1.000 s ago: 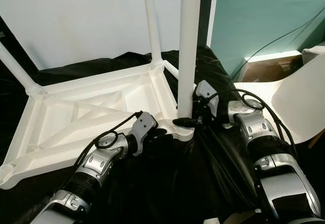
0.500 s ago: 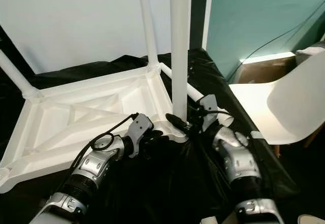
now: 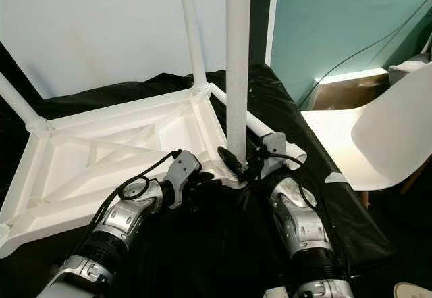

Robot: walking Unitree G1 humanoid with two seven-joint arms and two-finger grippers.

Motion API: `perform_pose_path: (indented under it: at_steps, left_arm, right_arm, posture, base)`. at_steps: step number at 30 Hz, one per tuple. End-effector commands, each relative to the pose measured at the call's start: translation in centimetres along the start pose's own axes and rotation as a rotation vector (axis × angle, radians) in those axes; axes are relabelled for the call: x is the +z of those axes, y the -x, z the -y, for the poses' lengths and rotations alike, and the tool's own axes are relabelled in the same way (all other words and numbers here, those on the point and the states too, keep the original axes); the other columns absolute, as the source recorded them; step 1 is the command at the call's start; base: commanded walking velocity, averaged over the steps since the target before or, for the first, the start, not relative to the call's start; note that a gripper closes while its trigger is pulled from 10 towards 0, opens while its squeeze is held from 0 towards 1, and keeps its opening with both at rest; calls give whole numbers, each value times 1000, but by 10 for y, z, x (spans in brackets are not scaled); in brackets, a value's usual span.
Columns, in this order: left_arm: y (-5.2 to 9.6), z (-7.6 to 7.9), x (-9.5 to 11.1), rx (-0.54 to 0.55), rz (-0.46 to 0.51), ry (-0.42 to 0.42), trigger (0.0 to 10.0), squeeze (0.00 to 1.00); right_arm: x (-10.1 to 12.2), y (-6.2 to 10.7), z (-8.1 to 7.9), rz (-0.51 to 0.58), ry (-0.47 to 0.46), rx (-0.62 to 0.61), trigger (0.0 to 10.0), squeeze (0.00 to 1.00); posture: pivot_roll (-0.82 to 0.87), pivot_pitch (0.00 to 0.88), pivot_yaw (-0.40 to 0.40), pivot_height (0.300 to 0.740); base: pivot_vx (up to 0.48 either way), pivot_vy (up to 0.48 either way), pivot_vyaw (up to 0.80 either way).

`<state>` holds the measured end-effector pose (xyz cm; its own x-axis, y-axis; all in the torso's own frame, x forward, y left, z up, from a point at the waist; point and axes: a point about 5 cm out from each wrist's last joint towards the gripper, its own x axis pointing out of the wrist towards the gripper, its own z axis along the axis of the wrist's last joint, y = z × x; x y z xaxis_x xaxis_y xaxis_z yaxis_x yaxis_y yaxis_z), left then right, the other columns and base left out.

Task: Building children table

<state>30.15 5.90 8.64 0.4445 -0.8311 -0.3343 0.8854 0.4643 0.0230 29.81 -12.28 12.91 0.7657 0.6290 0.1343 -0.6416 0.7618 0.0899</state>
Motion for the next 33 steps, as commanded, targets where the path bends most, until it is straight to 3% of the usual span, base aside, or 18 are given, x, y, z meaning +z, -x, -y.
perform_pose_path:
  at_steps: [1,4,5,9,11,12,21,22,23,30,33]
  left_arm:
    - [-7,15,-35,-5,-162,78,10000,0]
    - [-7,15,-36,-4,-162,78,10000,0]
    - [-8,16,-36,-3,-161,80,10000,0]
    - [-10,19,-36,-8,-155,89,10000,0]
    - [-10,20,-36,-9,-154,90,10000,0]
    - [-10,20,-35,-10,-153,91,10000,0]
    - [-10,20,-35,-2,-152,94,10000,0]
    - [-9,21,-37,3,-152,100,10000,0]
    - [-9,21,-37,4,-152,101,10000,0]
    - [-8,20,-38,9,-153,103,10000,0]
    - [-9,20,-37,5,-154,98,10000,0]
  right_arm:
    - [-3,-20,-46,-37,-24,319,10000,1000]
    - [-3,-20,-46,-42,-18,322,10000,1000]
    - [-2,-17,-39,-67,11,366,10000,0]
    - [5,-5,-14,-173,140,541,10000,0]
    - [6,-4,-10,-189,160,560,10000,0]
    - [11,-9,4,-239,242,583,10000,0]
    - [19,-21,19,-305,371,625,10000,0]
    - [16,-22,21,-349,375,661,980,0]
    - [15,-22,21,-364,368,676,0,0]
    - [12,-20,24,-388,355,702,0,0]
    - [3,-18,19,-325,312,597,0,0]
  posture:
    - [71,0,42,740]
    - [71,0,42,740]
    - [73,0,39,740]
    - [69,0,39,740]
    - [70,0,38,740]
    - [70,0,38,740]
    - [94,0,24,740]
    - [100,0,22,740]
    - [100,0,22,740]
    - [102,0,23,740]
    - [90,0,28,740]
  base:
    - [0,0,0]
    - [0,0,0]
    - [0,0,0]
    - [0,0,0]
    - [0,0,0]
    - [0,0,0]
    - [0,0,0]
    - [0,0,0]
    - [0,0,0]
    - [0,0,0]
    - [0,0,0]
